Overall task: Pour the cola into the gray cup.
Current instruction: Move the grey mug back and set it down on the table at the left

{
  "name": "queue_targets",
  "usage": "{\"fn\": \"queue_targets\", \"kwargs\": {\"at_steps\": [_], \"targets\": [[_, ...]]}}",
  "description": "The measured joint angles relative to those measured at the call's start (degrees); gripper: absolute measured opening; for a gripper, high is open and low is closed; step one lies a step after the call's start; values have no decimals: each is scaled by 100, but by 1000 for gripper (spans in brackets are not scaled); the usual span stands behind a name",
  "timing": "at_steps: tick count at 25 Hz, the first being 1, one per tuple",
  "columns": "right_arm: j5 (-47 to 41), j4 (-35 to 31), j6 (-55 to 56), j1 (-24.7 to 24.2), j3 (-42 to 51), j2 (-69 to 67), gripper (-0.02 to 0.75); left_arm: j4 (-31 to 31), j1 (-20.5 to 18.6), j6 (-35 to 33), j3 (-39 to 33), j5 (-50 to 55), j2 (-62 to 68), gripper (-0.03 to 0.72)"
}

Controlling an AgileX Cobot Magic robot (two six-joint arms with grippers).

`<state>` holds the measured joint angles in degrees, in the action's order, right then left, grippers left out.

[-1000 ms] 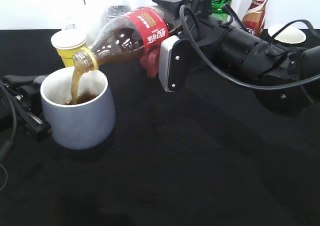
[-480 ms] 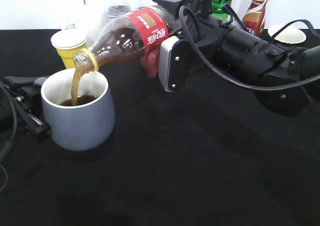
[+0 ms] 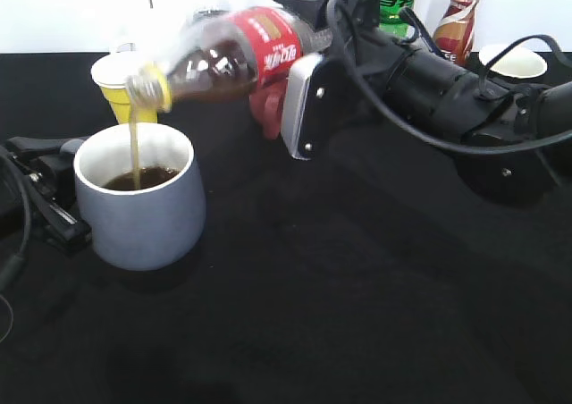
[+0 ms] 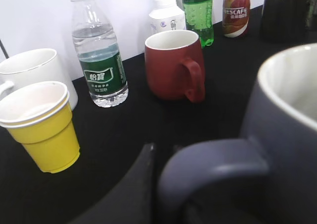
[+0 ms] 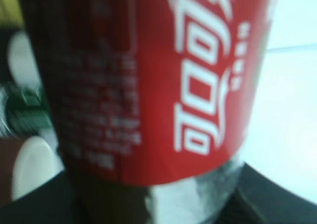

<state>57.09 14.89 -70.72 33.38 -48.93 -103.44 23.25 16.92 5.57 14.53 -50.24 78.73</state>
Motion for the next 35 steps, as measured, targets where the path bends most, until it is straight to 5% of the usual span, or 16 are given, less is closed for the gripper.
{"fn": "queue_targets", "kwargs": {"at_steps": [6, 12, 16, 19, 23, 35], "targets": [[-78, 165, 2511, 0, 0, 0, 370, 0, 0, -4, 0, 5, 0, 57], [-134, 112, 7284, 0, 99, 158, 369, -612, 0, -326, 0, 5, 0, 57], [-549, -489, 7936, -335, 651, 727, 369, -2325, -114, -1168, 0, -71, 5, 57], [-394, -583, 8523, -1210, 1154, 824, 368, -2743, -891, -1334, 0, -412, 5, 57], [-290, -566, 8549, -1403, 1341, 824, 368, -2838, -1934, -1339, 179, -1070, 645, 57], [-202, -534, 8519, -1403, 1341, 824, 368, -2767, -2131, -1204, 3937, -783, 4313, 57]]}}
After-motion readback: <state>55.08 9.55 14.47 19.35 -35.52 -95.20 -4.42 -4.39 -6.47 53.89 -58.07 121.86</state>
